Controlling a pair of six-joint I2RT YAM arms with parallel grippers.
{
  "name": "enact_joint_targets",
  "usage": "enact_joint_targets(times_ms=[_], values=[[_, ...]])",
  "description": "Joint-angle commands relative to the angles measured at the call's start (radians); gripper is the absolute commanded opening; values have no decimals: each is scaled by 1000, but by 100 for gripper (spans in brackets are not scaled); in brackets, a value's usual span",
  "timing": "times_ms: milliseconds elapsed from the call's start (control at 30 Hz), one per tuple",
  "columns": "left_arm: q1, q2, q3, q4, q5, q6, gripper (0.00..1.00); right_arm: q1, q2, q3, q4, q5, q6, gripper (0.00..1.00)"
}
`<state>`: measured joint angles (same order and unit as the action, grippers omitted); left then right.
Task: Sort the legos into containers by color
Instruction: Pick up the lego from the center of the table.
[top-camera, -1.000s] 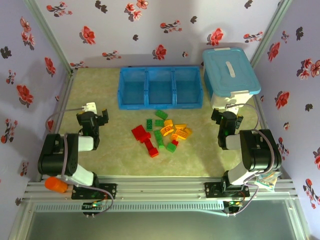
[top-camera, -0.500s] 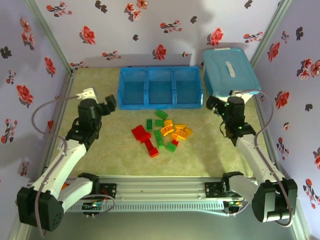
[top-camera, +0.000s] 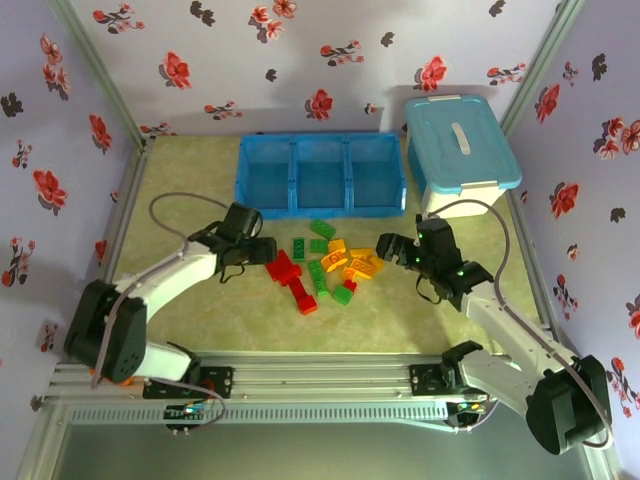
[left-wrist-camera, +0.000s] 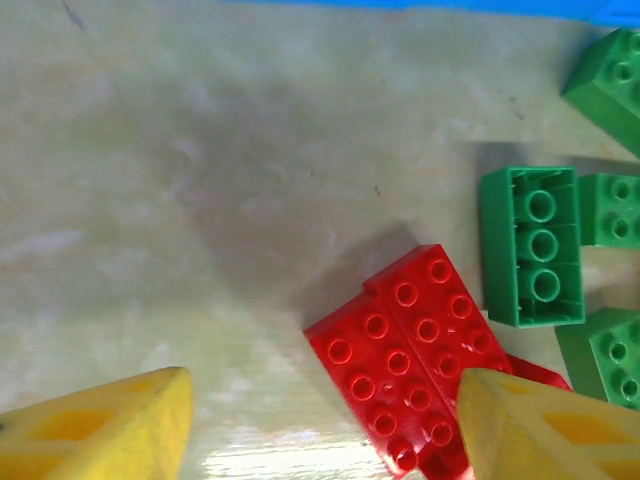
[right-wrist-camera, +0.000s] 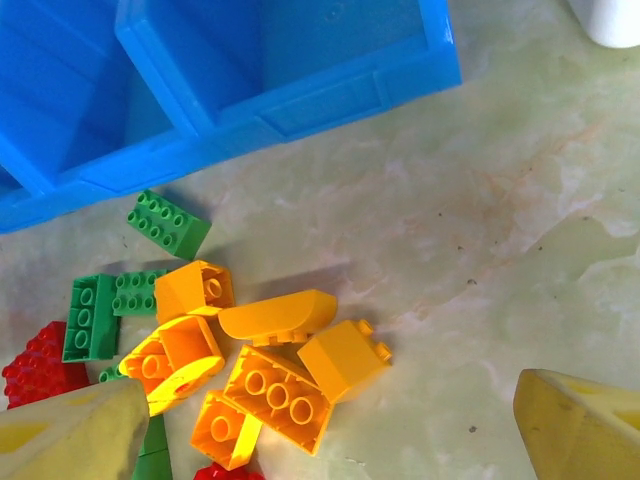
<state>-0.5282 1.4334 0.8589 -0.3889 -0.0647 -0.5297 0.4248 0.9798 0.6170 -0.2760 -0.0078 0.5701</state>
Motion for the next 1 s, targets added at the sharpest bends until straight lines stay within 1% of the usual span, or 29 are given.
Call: enact_joint_targets(times_ms=[0,100,233,333,500,600,767,867,900,933,967], values=[[-18,77,45,-48,53,-60,63,13,5,-2,3,-2,18,94],[-35,127,52,-26,54,-88,60,14,3,-6,5,11,13,94],[-44,175,68,-22,59,-113,55,15,5,-14,8,22,12,94],[-47,192,65,-16,59,-121,53,16,2,-26,19,23,23,94],[-43,212,52,-14,45,-118,47,15,-5,-31,30,23,33,93],[-15,209,39,-29,22,-107,44,17,-11,-30,30,21,36,93],[59,146,24,-52,15,-81,44,22,-23,-31,32,19,42,92],[60,118,57,-98,-15,-69,48,28,-22,-33,33,20,48,92],[55,114,66,-104,-14,-70,56,31,-22,-33,34,20,49,92],[47,116,75,-111,-15,-71,66,32,-22,-32,35,22,49,92],[39,121,82,-115,-14,-73,71,35,-21,-31,34,23,50,92]])
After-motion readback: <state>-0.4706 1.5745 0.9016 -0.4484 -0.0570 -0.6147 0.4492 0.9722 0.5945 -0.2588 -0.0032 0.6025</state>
